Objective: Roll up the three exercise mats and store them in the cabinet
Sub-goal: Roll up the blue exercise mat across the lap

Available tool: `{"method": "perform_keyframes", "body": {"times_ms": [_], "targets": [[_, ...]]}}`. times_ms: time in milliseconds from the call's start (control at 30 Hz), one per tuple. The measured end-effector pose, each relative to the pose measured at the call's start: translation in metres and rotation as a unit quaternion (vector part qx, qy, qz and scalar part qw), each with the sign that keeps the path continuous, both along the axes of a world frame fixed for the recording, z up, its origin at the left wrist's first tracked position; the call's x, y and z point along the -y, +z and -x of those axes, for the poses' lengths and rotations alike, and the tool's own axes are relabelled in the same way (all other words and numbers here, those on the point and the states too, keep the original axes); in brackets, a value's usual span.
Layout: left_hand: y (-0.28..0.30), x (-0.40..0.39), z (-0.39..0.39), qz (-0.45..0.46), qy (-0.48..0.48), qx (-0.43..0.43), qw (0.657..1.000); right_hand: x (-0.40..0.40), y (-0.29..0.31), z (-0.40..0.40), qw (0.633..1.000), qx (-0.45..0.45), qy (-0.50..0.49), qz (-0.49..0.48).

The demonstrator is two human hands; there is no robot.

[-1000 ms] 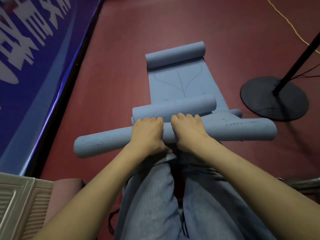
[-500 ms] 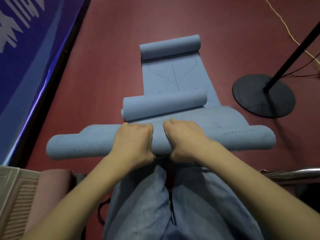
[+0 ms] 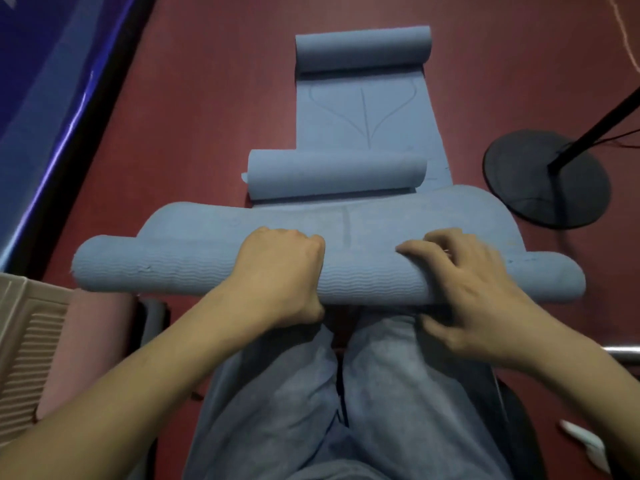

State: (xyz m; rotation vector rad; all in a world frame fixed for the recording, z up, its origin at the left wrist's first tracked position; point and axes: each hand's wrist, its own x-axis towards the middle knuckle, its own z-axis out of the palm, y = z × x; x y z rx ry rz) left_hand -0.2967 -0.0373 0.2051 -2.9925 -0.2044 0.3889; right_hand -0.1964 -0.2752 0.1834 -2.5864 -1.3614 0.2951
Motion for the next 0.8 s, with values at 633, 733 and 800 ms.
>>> {"method": "perform_keyframes", "body": {"times_ms": [633, 733, 800], "targets": [[-0.001, -0.085, 0.029, 0.035, -0.108, 0.106, 0.988, -0.011, 0.001, -0.077, 0.966, -0.201, -0.007, 0.164], [-0.003, -0.106, 0.048, 0.040, -0.078, 0.115, 0.990, -0.021, 0.000, -0.093, 0.945, -0.258, 0.003, 0.200], [-0.013, -0.102, 0.059, 0.041, -0.064, 0.121, 0.990, -0.028, 0.000, -0.100, 0.936, -0.282, 0.014, 0.210]]}}
